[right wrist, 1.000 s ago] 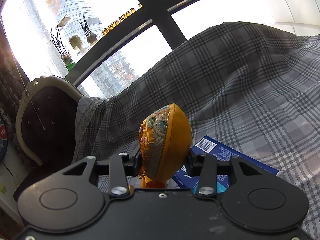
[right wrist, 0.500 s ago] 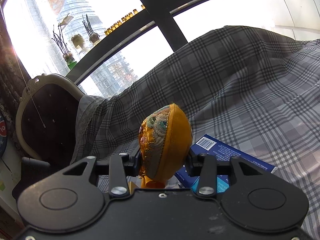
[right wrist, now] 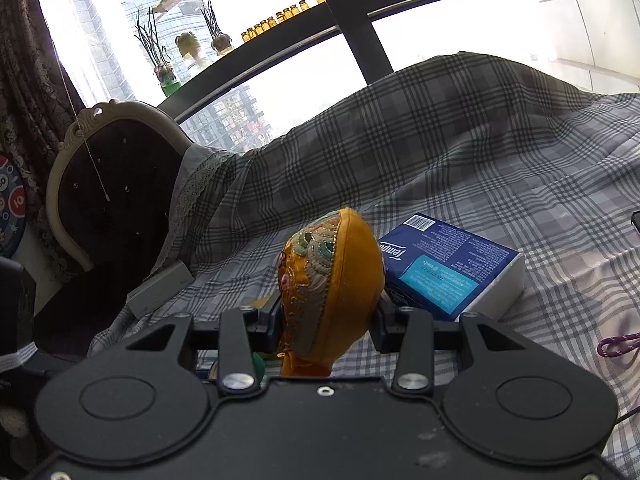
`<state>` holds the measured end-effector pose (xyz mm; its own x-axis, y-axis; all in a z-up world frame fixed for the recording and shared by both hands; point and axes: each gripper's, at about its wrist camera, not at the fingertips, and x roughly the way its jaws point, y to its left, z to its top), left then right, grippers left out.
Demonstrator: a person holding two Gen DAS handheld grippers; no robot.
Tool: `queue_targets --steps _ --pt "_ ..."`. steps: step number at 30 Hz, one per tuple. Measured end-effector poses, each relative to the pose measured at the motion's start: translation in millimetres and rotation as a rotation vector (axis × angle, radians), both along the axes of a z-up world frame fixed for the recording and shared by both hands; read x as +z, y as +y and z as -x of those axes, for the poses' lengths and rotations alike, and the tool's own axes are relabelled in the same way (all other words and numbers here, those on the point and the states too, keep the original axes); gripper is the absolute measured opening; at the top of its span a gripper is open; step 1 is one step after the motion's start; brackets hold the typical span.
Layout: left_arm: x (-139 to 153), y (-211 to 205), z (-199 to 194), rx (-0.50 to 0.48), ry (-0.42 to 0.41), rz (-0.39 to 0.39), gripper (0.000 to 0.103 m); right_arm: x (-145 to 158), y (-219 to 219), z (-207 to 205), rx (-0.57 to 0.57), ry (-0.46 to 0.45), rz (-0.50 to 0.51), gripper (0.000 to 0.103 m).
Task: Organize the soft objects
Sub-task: 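Carry the orange pouch and green tape over the tin tray with both tools, then lower the pouch and tape into the tray and open both tools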
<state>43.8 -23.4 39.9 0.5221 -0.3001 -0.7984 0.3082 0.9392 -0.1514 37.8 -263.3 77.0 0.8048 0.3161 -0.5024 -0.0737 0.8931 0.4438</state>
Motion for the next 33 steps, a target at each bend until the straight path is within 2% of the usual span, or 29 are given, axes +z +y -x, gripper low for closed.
queue_targets --steps 6,8,14,18,22,26,29,33 --pt "-15 19 27 0.057 0.048 0.003 0.046 6 9 49 0.016 0.041 0.056 0.041" --pt "-19 21 33 0.064 0.062 0.0 0.046 4 12 62 0.03 0.079 0.076 0.041" --pt "-25 23 54 0.058 0.081 0.001 0.046 -5 27 83 0.069 0.17 0.136 0.041" --pt "-26 23 60 0.039 0.086 0.019 0.047 -10 35 86 0.08 0.213 0.169 0.041" --pt "-25 24 61 0.033 0.08 0.037 0.047 -10 39 82 0.069 0.244 0.202 0.045" --pt "-23 27 60 0.044 0.073 0.043 0.047 -14 39 79 0.054 0.274 0.205 0.047" --pt "-24 29 59 0.054 0.081 0.046 0.047 -13 38 80 0.051 0.268 0.194 0.053" --pt "-25 30 60 0.062 0.085 0.043 0.047 -8 39 81 0.05 0.25 0.203 0.054"
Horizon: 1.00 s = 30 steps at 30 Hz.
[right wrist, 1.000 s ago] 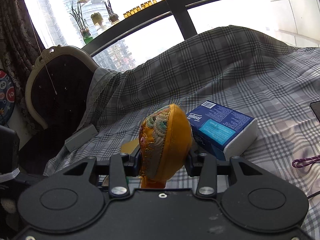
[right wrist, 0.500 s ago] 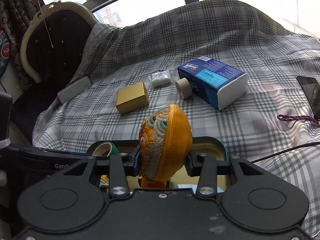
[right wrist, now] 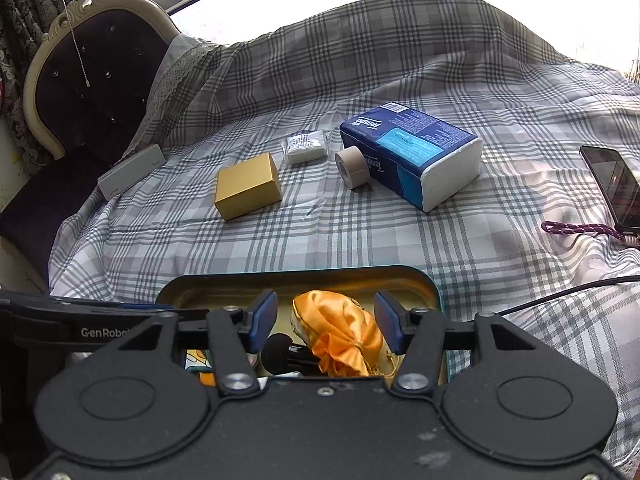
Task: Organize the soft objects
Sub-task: 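Lower the pouch and tape into the tray and open both tools, then move both tools from the tray toward the beige tape roll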
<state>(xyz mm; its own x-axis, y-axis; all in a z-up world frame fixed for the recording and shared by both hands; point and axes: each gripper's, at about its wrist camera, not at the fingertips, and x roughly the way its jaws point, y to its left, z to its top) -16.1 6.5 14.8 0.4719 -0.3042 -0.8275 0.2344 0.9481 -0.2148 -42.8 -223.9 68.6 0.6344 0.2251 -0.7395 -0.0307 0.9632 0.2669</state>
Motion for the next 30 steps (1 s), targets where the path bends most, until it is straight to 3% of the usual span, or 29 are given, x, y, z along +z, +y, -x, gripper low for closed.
queue_targets --steps 19,30 --pt "-1 4 -1 0.046 0.011 -0.035 0.047 -4 7 -7 0.028 0.032 0.02 0.054" --pt "10 16 -32 0.08 -0.027 -0.041 0.047 -1 12 -31 0.035 0.001 0.048 0.054"
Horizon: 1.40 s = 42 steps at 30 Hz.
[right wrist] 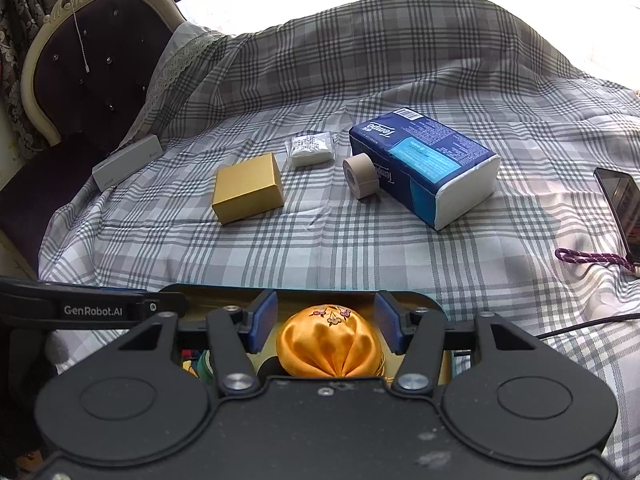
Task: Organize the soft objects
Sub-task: 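Move both tools from the tray toward the beige tape roll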
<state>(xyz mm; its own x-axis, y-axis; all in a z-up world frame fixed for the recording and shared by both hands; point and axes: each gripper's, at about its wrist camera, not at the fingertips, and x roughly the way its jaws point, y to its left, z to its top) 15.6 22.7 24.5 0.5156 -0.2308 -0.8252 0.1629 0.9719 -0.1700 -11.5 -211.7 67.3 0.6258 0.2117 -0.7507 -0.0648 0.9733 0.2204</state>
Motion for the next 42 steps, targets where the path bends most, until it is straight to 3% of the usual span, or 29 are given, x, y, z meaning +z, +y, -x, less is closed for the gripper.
queue_targets --steps 11,21,30,36,39,42 --pt "9 8 -73 0.061 -0.061 0.008 0.047 3 5 -64 0.016 -0.081 0.029 0.053" --pt "-7 17 -146 0.149 -0.109 0.012 0.047 -23 15 -142 -0.02 -0.085 0.121 0.053" --pt "-29 44 -163 0.175 -0.111 0.036 0.047 -46 26 -181 -0.008 -0.047 0.171 0.053" --pt "-38 64 -166 0.211 -0.062 0.063 0.047 -49 45 -184 0.043 -0.021 0.146 0.052" --pt "-38 69 -164 0.222 -0.058 0.079 0.047 -44 52 -179 -0.003 -0.061 0.21 0.052" --pt "-35 68 -161 0.204 -0.063 0.088 0.047 -48 46 -188 -0.041 -0.023 0.213 0.052"
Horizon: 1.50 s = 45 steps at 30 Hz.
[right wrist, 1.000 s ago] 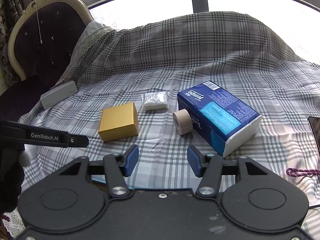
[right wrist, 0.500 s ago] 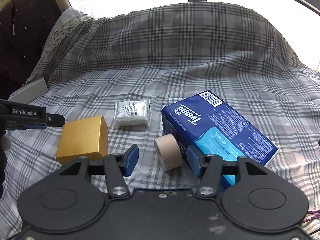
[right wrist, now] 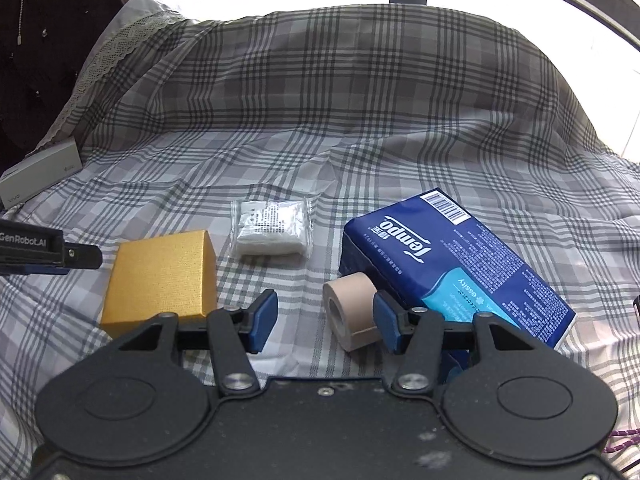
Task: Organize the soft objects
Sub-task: 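Move both tools from the tray toward the beige tape roll, then grasp the beige tape roll with the right tool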
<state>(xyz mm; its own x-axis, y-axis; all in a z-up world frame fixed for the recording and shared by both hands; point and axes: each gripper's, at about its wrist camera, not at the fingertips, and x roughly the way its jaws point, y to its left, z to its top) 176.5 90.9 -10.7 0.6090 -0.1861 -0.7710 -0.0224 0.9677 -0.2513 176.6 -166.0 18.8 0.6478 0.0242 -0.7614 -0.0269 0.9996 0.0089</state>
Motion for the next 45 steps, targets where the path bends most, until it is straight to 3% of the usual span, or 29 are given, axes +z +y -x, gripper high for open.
queue_targets --steps 4,7,10,14,18,23,27,33,39,43,45 --pt "2 -1 2 -0.008 -0.007 0.003 0.047 -7 -8 -8 0.003 0.063 -0.083 0.054" --pt "2 2 1 0.0 -0.004 0.014 0.047 -1 2 0 0.07 0.044 -0.148 0.052" --pt "2 5 2 0.006 -0.001 0.02 0.047 5 5 3 0.044 0.002 -0.108 0.052" --pt "2 3 3 -0.004 -0.001 0.018 0.047 -2 -4 -10 -0.027 0.038 -0.097 0.052" --pt "2 2 3 -0.007 0.001 0.012 0.047 -6 -2 -25 -0.031 -0.017 -0.028 0.052" --pt "2 5 3 -0.002 0.001 0.02 0.047 -12 7 -35 0.043 0.016 -0.053 0.055" --pt "3 7 3 -0.003 0.002 0.028 0.047 -4 15 -22 0.146 0.053 -0.206 0.052" --pt "3 6 3 -0.01 0.003 0.026 0.047 1 6 -24 0.009 -0.026 -0.098 0.053" --pt "1 6 2 -0.009 0.009 0.02 0.047 -4 5 -46 0.055 -0.041 -0.075 0.052" --pt "2 8 3 -0.004 0.009 0.028 0.047 -14 10 -47 0.091 -0.001 -0.081 0.056" --pt "2 8 3 -0.005 0.01 0.031 0.047 -9 11 -37 0.143 0.047 -0.159 0.055"
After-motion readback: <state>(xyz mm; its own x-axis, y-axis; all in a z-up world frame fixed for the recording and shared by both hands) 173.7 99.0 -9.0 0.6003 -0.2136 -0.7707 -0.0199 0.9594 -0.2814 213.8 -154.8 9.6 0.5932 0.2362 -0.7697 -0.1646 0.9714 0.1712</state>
